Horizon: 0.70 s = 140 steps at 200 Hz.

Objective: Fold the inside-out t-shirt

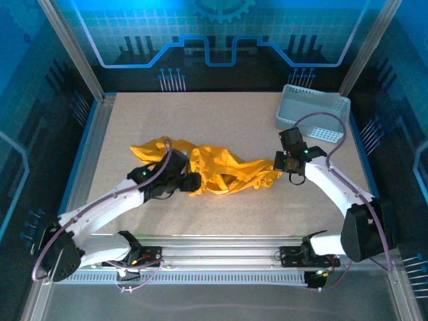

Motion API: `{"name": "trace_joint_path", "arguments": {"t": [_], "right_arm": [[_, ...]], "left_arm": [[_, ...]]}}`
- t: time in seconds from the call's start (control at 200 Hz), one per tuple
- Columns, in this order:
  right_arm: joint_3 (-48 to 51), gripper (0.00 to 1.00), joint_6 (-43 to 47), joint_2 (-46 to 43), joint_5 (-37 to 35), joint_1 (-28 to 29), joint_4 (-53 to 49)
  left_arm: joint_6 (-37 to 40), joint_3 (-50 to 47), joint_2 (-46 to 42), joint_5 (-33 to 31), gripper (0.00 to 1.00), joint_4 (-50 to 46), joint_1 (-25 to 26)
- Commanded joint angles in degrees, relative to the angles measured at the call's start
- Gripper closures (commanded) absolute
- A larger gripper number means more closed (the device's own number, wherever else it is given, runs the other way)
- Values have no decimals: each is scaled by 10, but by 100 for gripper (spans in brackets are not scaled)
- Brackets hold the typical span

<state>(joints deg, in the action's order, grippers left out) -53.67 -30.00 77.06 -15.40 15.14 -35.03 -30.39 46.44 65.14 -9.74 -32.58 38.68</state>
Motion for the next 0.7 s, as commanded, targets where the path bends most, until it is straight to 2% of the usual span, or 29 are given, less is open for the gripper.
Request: {"name": "trace_joint_path", "arguments": {"t": [0.0, 0.14, 0.335, 0.43, 0.505, 0.695], "right_arm": [[-14, 99, -9, 14, 33, -11, 4], [-21, 99, -15, 22, 37, -13, 7], [-21, 99, -13, 17, 40, -16, 6], [-15, 99, -12, 8, 40, -20, 4], [-10, 99, -12, 0, 41, -25, 6], [-9, 99, -5, -13, 29, -40, -5]], "left_arm": [[-12, -47, -25, 14, 23, 54, 20], [0, -47, 43, 33, 25, 83, 29], [-3, 8, 157, -13, 24, 80, 52], [-10, 30, 198, -46, 29, 70, 52], [-9, 43, 223, -59, 37, 72, 52], [-5, 56, 226, -73, 69, 70, 52]]}}
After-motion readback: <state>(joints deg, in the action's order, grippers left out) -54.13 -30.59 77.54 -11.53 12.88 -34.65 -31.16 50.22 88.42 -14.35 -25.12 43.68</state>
